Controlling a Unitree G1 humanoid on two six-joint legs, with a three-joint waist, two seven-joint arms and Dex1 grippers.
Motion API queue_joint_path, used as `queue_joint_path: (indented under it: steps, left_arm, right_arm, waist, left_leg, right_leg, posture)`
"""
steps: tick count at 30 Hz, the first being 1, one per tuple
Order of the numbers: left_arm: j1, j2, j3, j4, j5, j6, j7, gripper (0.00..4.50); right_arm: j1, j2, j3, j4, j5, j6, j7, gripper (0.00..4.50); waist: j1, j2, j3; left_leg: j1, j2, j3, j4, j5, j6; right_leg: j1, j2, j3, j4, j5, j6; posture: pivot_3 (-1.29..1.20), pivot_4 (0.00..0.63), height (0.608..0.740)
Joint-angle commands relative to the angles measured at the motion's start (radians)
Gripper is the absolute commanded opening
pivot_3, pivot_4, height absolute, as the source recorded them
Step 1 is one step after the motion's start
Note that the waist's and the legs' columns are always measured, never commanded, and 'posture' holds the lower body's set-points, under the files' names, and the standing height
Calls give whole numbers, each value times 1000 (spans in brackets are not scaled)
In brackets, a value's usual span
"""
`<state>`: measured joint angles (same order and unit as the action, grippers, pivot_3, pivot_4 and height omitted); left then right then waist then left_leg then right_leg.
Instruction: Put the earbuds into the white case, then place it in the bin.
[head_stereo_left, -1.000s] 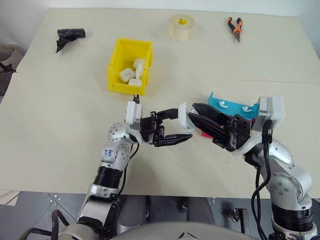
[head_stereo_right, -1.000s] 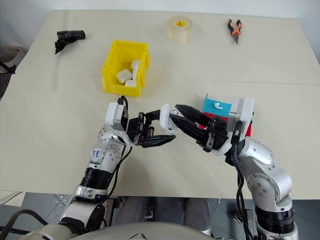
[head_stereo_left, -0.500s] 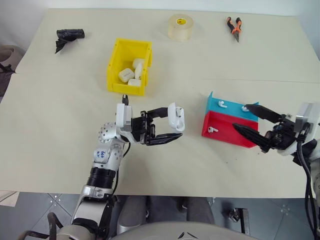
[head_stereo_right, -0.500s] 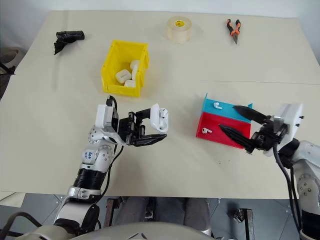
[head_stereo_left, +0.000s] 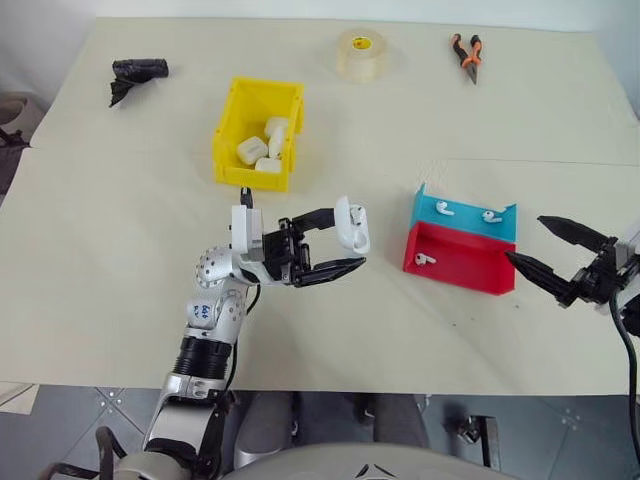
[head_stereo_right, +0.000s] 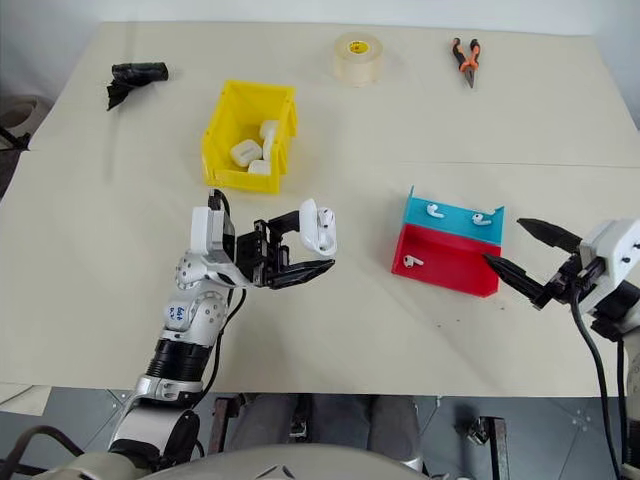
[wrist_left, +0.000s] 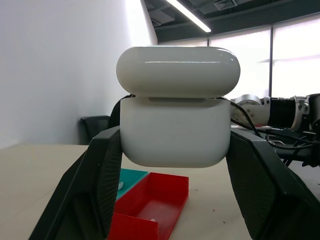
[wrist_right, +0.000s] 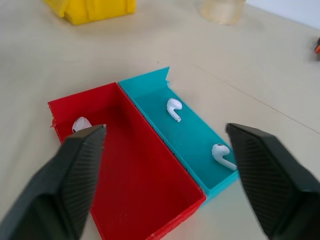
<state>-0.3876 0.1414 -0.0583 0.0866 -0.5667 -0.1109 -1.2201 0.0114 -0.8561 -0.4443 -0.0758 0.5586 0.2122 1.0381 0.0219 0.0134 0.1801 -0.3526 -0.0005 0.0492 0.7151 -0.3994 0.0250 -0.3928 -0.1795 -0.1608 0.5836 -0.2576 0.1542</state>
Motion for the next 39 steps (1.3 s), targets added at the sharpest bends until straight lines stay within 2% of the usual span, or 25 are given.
queue_joint_path:
  steps: [1,4,8,12,15,21,28,35,39]
  left_arm:
    - [10,9,-7,-60,-2,1,12,2750]
    - [16,10,-13,-67,-2,0,9,2750]
    - [21,5,-33,-65,4,-9,-7,2750]
    - [27,-3,-51,-70,5,-14,-8,2750]
    - [32,-8,-59,-73,9,-19,-4,2750]
    - [35,-13,-62,-72,12,-27,2,2750]
    - [34,-24,-67,-66,17,-39,10,2750]
    - [24,-32,-68,-63,16,-39,18,2750]
    - [23,-32,-67,-65,16,-38,21,2750]
  right_arm:
    - [-144,-122,115,13,-78,142,-23,4189]
    - [-311,-181,229,98,-138,196,9,4189]
    - [-567,-214,424,267,-261,232,122,4189]
    - [-752,-208,599,471,-448,102,206,4189]
    - [-863,-161,666,603,-515,67,245,4189]
    - [-986,-113,752,768,-641,-44,307,4189]
    - [-1082,-85,832,964,-788,-292,335,4189]
    - [-1143,-27,835,1102,-841,-376,332,4189]
    - [-1155,-10,829,1146,-859,-406,331,2946]
  waist:
    - [-1,1,0]
    - [1,1,0]
    - [2,1,0]
    - [2,1,0]
    - [-1,1,0]
    - [-10,1,0]
    - [-13,2,0]
    - [-26,2,0]
    - [-26,2,0]
  left_leg:
    - [0,0,1,0,0,0]
    - [0,0,0,0,0,0]
    - [-2,-1,-1,0,0,0]
    - [-3,-2,-2,1,0,0]
    - [-3,-1,-1,0,0,0]
    - [-3,-1,0,0,0,0]
    - [-3,-1,-1,0,0,0]
    - [-3,0,-1,0,0,0]
    - [-3,0,-1,0,0,0]
  right_leg:
    - [0,0,1,0,0,0]
    - [0,0,0,0,0,0]
    - [0,-1,0,-1,0,1]
    - [-1,-1,-1,-1,0,1]
    - [-1,-1,-2,-2,0,1]
    - [-1,0,-1,-2,0,1]
    - [-1,-1,-2,-2,0,1]
    - [-1,0,-2,-2,0,1]
    - [-1,0,-2,-1,0,1]
  posture:
    - [0,150,740]
    - [0,150,740]
    - [0,150,740]
    - [0,150,740]
    - [0,150,740]
    - [0,150,740]
    - [0,150,740]
    - [0,150,740]
    - [0,150,740]
